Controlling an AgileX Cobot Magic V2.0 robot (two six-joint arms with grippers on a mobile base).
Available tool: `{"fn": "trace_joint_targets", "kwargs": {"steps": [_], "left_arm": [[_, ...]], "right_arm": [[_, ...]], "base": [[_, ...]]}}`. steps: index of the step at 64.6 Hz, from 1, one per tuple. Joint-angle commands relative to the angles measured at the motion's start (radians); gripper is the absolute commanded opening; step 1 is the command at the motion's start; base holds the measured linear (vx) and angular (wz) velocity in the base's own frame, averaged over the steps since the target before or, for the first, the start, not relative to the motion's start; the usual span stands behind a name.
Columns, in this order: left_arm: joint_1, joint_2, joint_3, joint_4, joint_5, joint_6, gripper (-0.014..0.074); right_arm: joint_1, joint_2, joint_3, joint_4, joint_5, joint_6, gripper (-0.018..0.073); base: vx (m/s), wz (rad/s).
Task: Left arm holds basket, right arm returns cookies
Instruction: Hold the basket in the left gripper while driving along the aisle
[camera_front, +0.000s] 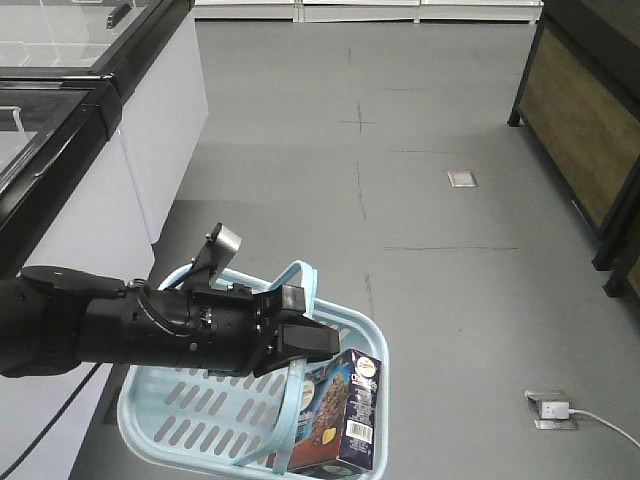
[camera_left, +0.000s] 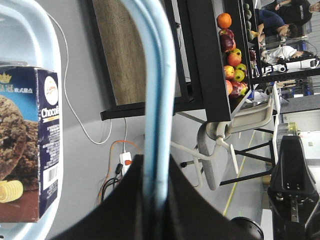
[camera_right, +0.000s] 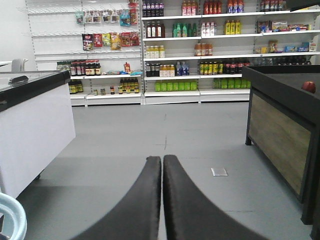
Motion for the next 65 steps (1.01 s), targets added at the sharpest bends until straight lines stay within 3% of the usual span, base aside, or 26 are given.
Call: {"fn": "trace_joint_targets", "kwargs": {"steps": [1,65], "left_arm": [[-0.004,-0.051,-0.027,-0.072,0.053,0.012,-0.0008],[-0.004,-0.051,-0.027,-0.072,0.052,0.012,-0.0008]], "right_arm": [[-0.004,-0.011,0.003,-0.007,-0.075,-0.004,-0.0008],[-0.004,-0.011,0.003,-0.007,-0.075,-0.004,-0.0008]], "base": [[0.03,-0.04],[0.11,-0.08]]}}
